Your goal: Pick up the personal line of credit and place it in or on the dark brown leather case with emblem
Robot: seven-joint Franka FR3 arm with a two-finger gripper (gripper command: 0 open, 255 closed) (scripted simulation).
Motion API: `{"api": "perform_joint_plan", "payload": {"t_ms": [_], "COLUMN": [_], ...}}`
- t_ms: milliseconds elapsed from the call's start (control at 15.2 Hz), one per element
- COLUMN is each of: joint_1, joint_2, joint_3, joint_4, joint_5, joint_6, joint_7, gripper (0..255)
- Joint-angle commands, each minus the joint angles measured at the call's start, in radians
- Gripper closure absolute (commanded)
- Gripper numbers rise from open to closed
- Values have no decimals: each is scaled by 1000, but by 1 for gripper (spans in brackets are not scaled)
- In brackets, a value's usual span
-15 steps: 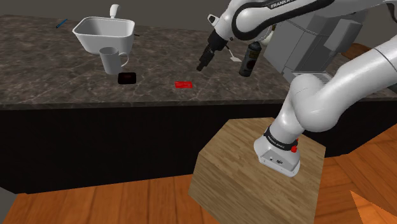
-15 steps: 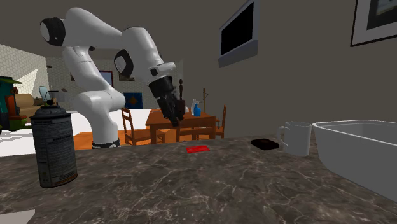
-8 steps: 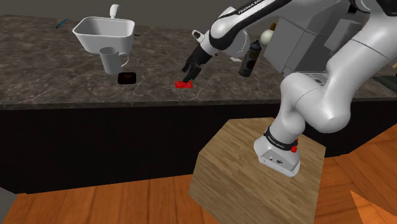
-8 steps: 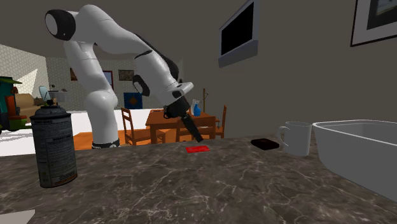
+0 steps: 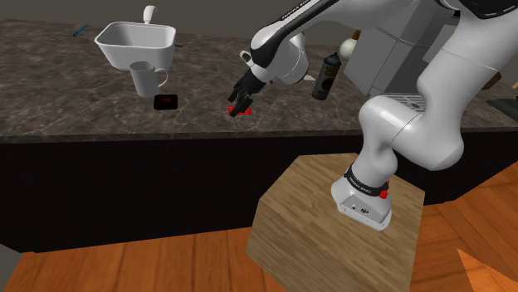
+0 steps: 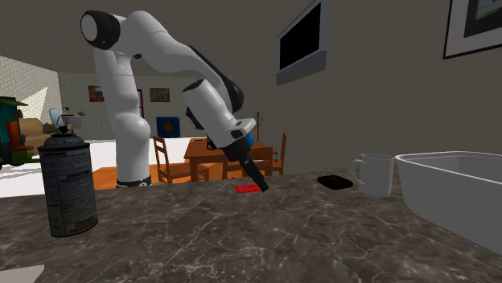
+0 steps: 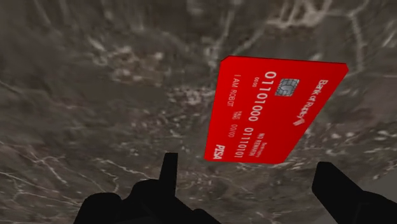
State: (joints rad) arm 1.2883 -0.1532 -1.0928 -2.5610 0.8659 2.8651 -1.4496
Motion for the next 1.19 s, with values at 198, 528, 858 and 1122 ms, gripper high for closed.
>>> {"api": "perform_joint_plan", "payload": {"t_ms": [198,528,858,1122], "joint_1": [39,38,42,39], "joint_2": [23,23,27,23], "joint_3": [-31,-31,-35,-31], "joint_4": [11,11,14,11], "joint_5": [59,58,63,59], "joint_6": [-4,-4,-7,-4], "joint_7": [-44,-43,-47,-44], "gripper": [0,255,255,255]}}
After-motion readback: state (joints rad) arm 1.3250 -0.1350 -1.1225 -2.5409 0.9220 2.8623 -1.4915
